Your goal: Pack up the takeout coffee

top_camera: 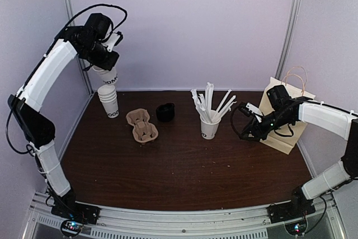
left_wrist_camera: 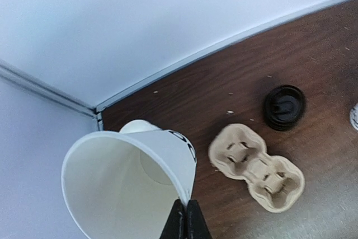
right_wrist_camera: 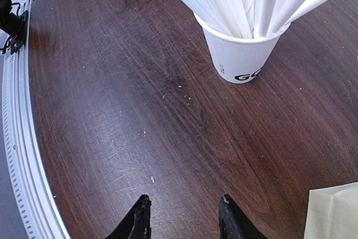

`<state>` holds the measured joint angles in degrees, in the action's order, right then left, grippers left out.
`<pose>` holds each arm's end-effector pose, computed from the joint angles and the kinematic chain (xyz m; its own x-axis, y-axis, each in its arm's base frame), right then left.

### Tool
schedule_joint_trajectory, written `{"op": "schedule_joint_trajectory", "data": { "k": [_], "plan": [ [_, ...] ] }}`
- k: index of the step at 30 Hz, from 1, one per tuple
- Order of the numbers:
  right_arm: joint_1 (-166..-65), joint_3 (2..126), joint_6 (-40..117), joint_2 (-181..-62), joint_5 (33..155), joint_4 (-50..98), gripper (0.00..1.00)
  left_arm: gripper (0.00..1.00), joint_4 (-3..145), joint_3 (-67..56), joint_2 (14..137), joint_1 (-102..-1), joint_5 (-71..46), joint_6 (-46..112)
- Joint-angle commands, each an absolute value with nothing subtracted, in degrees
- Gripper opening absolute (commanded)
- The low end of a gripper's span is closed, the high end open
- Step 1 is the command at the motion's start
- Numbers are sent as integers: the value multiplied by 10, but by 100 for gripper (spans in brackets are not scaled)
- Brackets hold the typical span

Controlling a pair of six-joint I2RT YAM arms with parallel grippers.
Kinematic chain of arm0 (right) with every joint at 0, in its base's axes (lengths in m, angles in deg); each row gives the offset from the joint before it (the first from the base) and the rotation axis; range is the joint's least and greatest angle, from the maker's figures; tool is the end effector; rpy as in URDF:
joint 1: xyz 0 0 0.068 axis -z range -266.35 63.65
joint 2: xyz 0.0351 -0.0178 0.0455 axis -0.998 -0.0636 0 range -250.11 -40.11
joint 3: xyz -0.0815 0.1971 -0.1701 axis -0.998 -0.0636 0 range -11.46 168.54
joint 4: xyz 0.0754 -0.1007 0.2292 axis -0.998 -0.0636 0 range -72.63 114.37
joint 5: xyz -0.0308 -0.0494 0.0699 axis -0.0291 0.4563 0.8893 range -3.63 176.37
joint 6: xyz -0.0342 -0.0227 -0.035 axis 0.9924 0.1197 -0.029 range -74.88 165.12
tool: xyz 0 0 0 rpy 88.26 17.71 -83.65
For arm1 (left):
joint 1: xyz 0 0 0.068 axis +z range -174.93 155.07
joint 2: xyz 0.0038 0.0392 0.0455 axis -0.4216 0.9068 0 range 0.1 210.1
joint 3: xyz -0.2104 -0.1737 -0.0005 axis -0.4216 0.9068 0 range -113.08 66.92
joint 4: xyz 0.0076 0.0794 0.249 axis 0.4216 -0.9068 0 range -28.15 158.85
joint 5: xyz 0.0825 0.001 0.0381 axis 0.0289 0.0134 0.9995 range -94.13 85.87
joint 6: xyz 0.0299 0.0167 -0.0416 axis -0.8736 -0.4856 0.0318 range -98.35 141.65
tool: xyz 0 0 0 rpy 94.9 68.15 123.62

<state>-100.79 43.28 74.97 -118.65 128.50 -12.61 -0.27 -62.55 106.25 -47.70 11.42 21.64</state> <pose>0.2507 0.0892 0.2405 -0.4831 -0.5055 -0.7149 -0.8561 0.4438 0.2647 0.3449 -0.1344 0.4416 -0.6610 0.2775 -0.6972 0.2005 0.9606 0.1923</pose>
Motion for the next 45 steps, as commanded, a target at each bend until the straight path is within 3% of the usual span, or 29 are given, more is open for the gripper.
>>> {"op": "schedule_joint_trajectory", "data": {
  "k": [1, 6, 18, 31, 38, 45],
  "plan": [
    [-1006, 432, 755, -1189, 1277, -121, 42, 0, 5, -554, 997, -575, 128, 207],
    [-1007, 444, 749, -1197, 1281, -131, 42, 0, -12, -494, 980, -679, 78, 253],
    [-1006, 491, 743, -1252, 1280, -173, 42, 0, -14, -382, 990, -894, 83, 317],
    [-1006, 469, 729, -1207, 1282, -152, 42, 0, 108, -295, 995, -927, 20, 361],
    [-1006, 449, 726, -1181, 1287, -143, 43, 0, 122, -321, 1047, -928, -10, 347],
    [-1006, 444, 724, -1167, 1282, -136, 44, 0, 93, -327, 1077, -930, 40, 353]
  ]
}}
